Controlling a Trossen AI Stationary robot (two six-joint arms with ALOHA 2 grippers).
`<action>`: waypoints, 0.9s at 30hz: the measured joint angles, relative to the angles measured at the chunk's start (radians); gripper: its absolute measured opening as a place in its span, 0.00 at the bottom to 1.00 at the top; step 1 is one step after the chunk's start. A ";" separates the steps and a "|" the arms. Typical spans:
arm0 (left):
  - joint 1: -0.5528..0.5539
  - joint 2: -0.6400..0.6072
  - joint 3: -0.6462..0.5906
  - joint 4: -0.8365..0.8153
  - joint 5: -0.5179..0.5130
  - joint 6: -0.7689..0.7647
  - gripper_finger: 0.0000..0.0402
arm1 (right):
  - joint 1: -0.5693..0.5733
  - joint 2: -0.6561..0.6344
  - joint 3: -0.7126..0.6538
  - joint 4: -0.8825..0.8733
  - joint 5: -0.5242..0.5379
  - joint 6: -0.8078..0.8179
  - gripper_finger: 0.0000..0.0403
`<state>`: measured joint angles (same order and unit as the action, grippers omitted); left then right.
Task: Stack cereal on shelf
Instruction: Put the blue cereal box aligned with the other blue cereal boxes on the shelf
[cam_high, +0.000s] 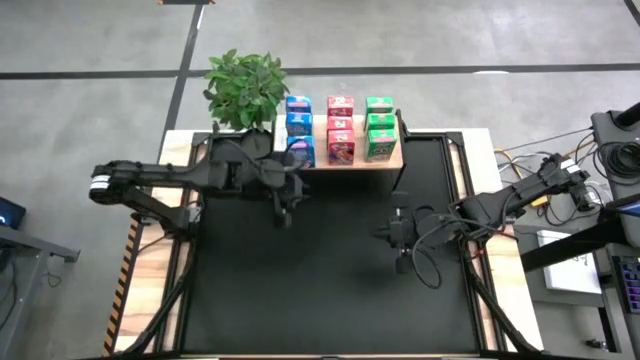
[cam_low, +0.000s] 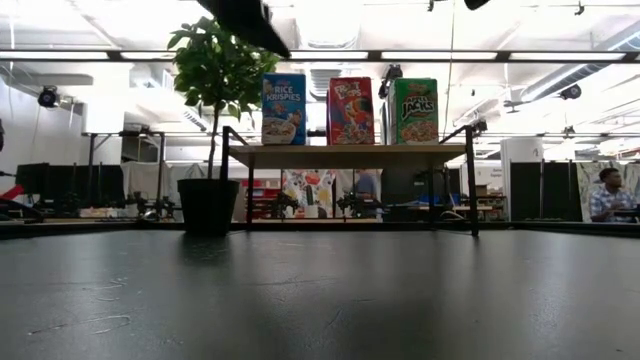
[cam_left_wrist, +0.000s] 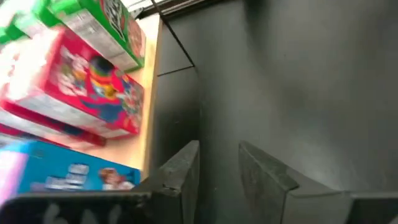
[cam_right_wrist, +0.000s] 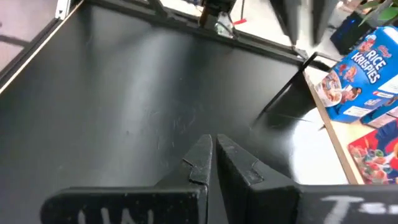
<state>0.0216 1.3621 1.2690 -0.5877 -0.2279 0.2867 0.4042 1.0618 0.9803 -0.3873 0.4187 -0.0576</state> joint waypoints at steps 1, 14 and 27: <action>-0.001 -0.009 -0.048 0.052 -0.002 -0.006 0.23 | 0.000 0.000 -0.014 0.023 0.001 0.002 0.03; 0.045 -0.026 -0.525 0.775 -0.270 0.052 0.19 | 0.002 -0.002 -0.113 0.211 0.002 -0.073 0.03; 0.128 0.007 -0.582 0.895 -0.298 0.037 0.18 | 0.002 -0.002 -0.115 0.222 0.002 -0.084 0.03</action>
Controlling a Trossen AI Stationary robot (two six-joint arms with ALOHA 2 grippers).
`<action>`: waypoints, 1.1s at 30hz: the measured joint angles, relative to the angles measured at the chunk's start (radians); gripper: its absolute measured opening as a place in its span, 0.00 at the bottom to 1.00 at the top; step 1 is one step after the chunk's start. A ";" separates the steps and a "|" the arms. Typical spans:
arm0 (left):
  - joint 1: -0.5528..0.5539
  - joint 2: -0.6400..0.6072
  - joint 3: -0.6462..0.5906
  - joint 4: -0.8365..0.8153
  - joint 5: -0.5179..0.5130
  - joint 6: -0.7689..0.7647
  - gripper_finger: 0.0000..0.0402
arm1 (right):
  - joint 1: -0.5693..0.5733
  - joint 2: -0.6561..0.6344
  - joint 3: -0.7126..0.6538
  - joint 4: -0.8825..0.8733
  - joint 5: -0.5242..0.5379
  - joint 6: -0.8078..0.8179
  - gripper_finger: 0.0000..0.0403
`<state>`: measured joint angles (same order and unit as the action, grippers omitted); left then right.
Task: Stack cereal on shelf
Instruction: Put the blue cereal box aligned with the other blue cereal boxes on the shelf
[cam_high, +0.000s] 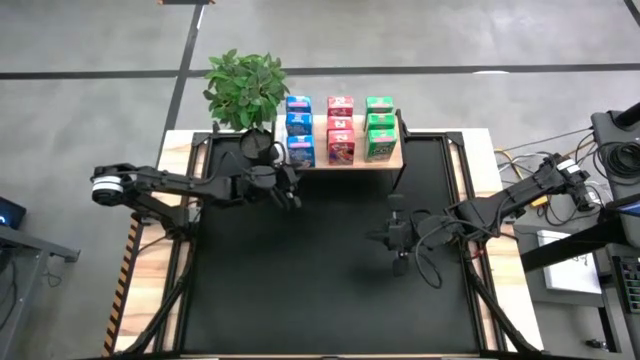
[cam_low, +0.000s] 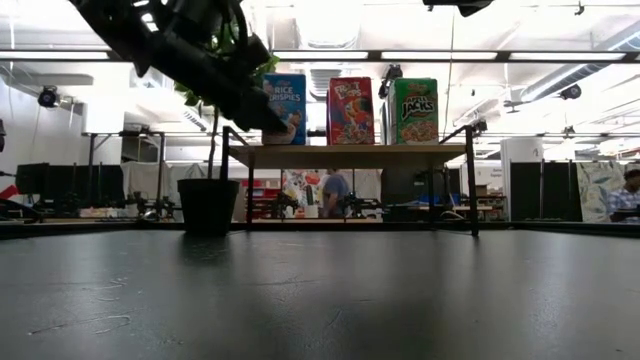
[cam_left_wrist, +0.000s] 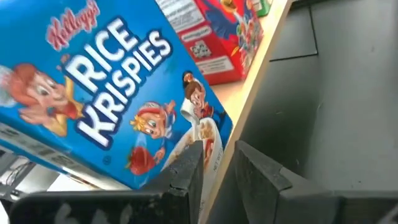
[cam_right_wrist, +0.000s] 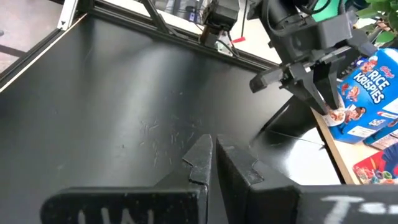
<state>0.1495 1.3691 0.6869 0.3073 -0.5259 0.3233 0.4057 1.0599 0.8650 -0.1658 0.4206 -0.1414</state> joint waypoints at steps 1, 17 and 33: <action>0.004 0.003 0.000 0.000 0.000 -0.004 0.18 | 0.000 0.000 0.000 0.000 0.000 0.000 0.03; 0.024 0.023 0.005 0.008 0.006 -0.077 0.18 | 0.000 0.000 -0.001 0.000 0.000 -0.001 0.03; 0.024 0.023 0.005 0.115 0.072 -0.180 0.18 | 0.000 0.000 -0.001 -0.001 0.001 -0.013 0.03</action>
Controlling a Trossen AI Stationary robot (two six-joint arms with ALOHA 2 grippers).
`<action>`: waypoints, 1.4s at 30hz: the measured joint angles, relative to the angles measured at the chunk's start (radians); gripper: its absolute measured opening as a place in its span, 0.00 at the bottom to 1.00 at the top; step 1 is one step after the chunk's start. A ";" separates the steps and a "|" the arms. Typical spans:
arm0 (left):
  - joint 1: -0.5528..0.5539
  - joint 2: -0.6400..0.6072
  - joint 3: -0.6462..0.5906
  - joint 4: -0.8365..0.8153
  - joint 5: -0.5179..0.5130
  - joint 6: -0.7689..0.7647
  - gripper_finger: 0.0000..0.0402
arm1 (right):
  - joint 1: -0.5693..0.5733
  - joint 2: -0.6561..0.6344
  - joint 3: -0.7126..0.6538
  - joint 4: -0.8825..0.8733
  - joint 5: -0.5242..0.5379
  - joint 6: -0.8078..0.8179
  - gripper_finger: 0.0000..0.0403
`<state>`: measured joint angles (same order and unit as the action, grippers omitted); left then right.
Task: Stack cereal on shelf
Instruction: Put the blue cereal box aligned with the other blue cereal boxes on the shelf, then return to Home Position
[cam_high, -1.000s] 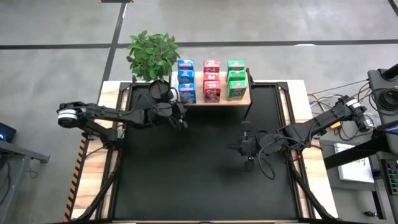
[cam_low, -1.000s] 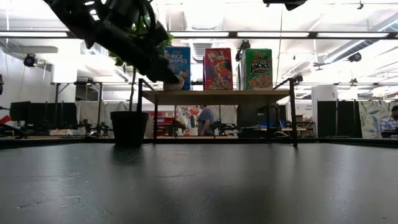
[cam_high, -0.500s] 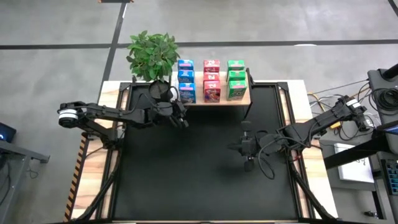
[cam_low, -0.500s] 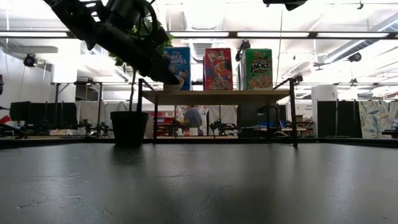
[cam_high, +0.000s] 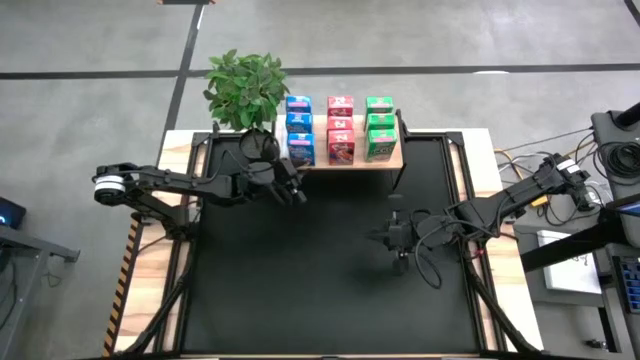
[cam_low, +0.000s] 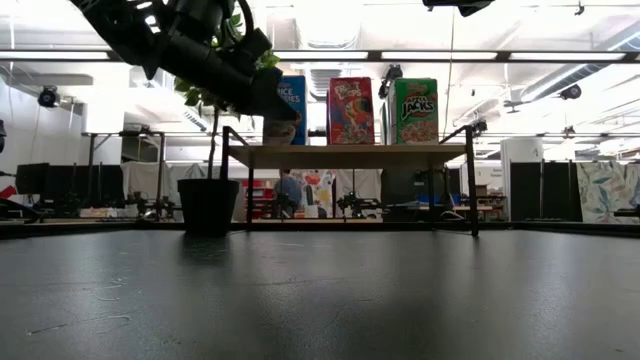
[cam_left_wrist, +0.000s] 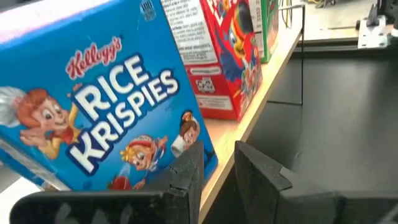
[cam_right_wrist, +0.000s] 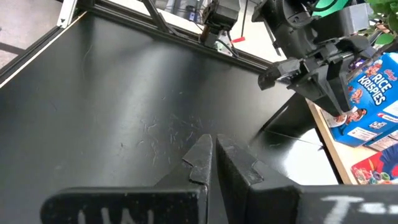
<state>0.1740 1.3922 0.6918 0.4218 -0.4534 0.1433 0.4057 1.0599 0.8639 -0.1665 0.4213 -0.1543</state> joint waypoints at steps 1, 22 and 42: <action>0.000 0.000 0.000 0.006 0.000 0.000 0.18 | 0.000 0.000 0.000 0.000 0.000 -0.001 0.03; 0.000 0.137 0.000 0.198 -0.085 0.020 0.18 | 0.000 0.000 0.000 0.000 0.000 -0.005 0.03; -0.347 -0.183 0.000 -0.066 0.129 0.308 0.18 | -0.017 -0.051 -0.028 0.122 -0.105 -0.115 0.03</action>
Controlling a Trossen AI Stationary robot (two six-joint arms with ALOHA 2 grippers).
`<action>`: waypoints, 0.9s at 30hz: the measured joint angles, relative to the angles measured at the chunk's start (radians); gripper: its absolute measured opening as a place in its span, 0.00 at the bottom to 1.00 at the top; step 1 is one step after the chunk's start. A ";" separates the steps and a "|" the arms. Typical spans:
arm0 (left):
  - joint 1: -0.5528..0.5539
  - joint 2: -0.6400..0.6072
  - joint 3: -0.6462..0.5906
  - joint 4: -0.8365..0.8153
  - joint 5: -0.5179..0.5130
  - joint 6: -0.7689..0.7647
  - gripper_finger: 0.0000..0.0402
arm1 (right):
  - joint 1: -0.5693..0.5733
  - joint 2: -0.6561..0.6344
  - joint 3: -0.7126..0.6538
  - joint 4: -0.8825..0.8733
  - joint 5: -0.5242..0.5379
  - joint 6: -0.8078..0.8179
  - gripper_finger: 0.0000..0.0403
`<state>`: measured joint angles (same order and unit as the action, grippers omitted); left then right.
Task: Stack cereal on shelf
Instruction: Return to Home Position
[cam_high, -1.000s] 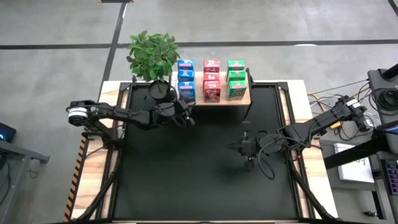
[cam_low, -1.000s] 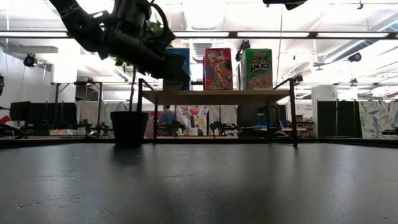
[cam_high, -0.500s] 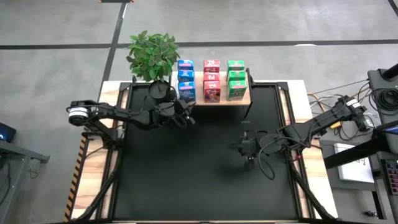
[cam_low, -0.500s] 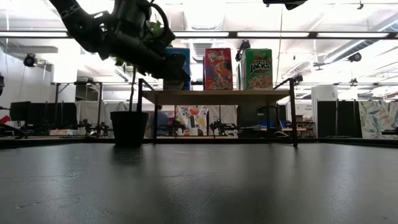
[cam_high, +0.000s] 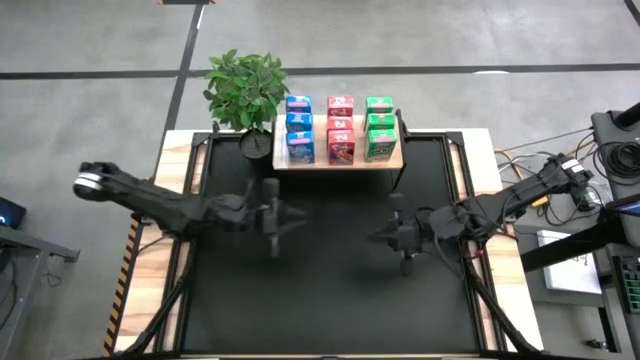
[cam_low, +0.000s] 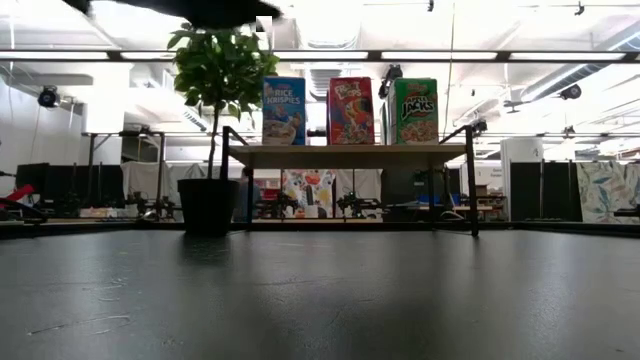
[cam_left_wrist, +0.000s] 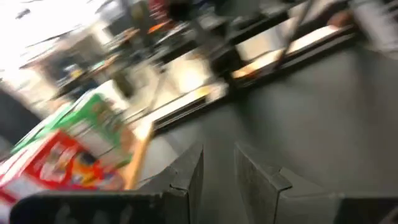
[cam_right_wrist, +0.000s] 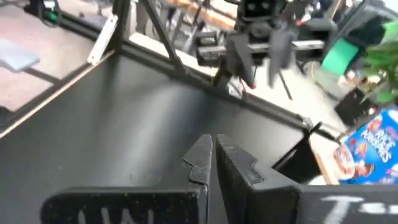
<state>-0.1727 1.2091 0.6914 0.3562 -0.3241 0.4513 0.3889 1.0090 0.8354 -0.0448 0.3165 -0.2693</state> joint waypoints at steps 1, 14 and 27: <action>-0.026 -0.046 0.000 -0.057 0.020 -0.003 0.18 | -0.006 -0.011 -0.009 0.021 -0.018 -0.017 0.03; -0.155 -0.515 -0.024 -0.525 0.053 -0.145 0.18 | -0.062 -0.167 -0.108 0.096 -0.036 -0.108 0.03; -0.150 -0.870 -0.295 -0.375 0.054 -0.086 0.18 | -0.134 -0.413 -0.358 0.242 -0.036 -0.113 0.03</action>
<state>-0.3225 0.3392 0.3960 -0.0189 -0.2702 0.3656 0.2547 0.5959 0.4779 0.1968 0.2802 -0.3823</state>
